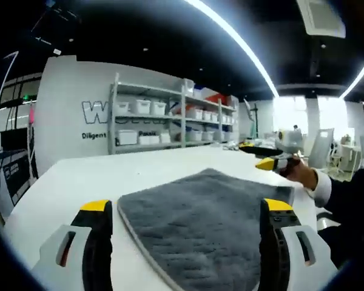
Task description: Open the folded towel by lifting each exposed corner and separating the folded layers until the towel lies flat within the target outline without major curled edges
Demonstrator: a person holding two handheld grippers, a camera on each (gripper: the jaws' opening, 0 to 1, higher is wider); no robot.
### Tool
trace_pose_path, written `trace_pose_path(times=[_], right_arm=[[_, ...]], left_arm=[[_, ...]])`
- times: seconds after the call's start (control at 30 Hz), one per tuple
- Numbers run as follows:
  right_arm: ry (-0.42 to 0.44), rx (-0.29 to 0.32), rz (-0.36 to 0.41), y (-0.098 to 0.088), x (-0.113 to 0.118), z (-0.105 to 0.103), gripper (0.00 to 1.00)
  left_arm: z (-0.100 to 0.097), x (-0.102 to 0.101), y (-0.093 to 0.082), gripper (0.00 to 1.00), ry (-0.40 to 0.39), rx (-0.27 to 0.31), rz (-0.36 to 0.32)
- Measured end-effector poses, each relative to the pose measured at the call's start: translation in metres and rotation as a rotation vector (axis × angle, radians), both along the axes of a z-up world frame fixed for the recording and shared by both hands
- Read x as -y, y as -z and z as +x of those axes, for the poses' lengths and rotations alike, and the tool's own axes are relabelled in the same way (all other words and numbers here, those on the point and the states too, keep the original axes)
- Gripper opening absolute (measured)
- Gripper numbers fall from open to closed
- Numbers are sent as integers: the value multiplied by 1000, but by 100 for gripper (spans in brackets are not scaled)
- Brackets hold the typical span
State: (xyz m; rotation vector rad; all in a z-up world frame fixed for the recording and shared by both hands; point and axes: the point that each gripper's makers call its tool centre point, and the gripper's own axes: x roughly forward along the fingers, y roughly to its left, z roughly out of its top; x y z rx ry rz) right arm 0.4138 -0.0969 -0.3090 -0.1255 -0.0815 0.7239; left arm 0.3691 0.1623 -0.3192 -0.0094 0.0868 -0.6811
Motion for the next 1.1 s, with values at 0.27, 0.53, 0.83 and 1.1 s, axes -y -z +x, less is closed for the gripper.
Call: trace_pose_path(times=[0.27, 0.53, 0.83, 1.1], right_arm=[[-55, 2, -15, 2, -12, -10, 95], [-17, 56, -152, 8, -14, -13, 91], [-25, 56, -175, 7, -28, -22, 87], [-61, 46, -274, 4, -52, -49, 90]], left_arm=[[0, -11, -26, 99, -6, 55, -158], [6, -24, -25, 78, -60, 92, -125], [8, -29, -19, 71, -90, 91, -47], [6, -23, -8, 82, -42, 15, -53]])
